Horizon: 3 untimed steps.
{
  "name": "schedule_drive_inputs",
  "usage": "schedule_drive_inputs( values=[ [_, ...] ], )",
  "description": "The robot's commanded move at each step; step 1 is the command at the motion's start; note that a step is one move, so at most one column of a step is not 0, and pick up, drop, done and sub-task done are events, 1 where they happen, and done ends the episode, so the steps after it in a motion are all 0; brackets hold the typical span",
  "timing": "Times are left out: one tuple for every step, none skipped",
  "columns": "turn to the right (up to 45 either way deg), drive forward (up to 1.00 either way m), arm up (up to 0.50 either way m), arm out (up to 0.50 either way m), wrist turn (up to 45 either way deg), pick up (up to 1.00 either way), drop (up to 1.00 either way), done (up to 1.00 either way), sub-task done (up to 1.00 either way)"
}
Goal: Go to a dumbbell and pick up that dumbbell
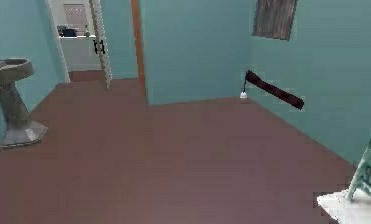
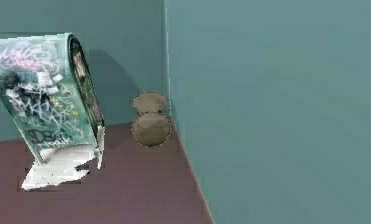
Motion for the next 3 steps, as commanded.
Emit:
schedule_drive_inputs(
  values=[
    [-15.0, 0.0, 0.0, 0.0, 0.0, 0.0, 0.0, 0.0, 0.0],
    [0.0, 0.15, 0.0, 0.0, 0.0, 0.0, 0.0, 0.0, 0.0],
    [-3.0, 0.0, 0.0, 0.0, 0.0, 0.0, 0.0, 0.0, 0.0]
  ],
)
